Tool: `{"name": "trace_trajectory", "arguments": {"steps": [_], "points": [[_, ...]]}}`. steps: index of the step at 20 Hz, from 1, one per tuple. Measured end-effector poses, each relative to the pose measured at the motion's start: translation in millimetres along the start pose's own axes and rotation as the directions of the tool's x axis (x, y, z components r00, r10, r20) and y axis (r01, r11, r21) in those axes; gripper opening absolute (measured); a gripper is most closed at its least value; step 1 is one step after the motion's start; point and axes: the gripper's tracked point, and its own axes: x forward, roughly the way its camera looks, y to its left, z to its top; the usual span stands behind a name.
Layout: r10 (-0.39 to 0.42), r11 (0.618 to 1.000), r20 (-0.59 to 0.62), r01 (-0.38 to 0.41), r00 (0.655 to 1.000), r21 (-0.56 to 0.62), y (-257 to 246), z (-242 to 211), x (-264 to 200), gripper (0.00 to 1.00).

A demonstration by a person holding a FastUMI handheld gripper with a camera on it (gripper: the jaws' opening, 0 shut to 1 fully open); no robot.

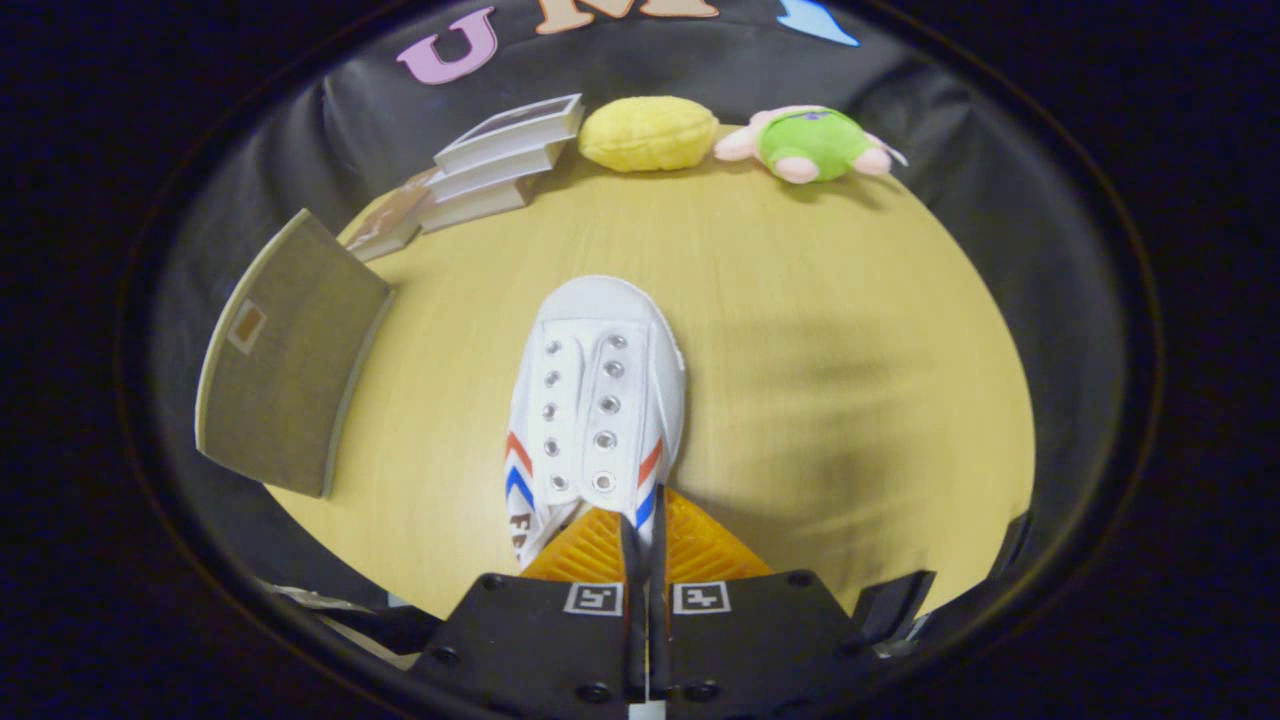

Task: Open the storage box then place both shoes into the box .Put the left shoe in first, then the right shoe, with the right side of both shoes facing outward in a uniform manner.

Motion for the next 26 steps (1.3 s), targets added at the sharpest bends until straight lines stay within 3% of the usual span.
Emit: {"name": "trace_trajectory", "arguments": {"steps": [12,26], "points": [[0.022,0.966,0.031,-0.029,0.999,0.258,47.4,22.3,-50.8,0.04],[0.086,0.960,0.127,-0.116,0.988,0.256,178.8,78.8,-117.3,0.04]]}}
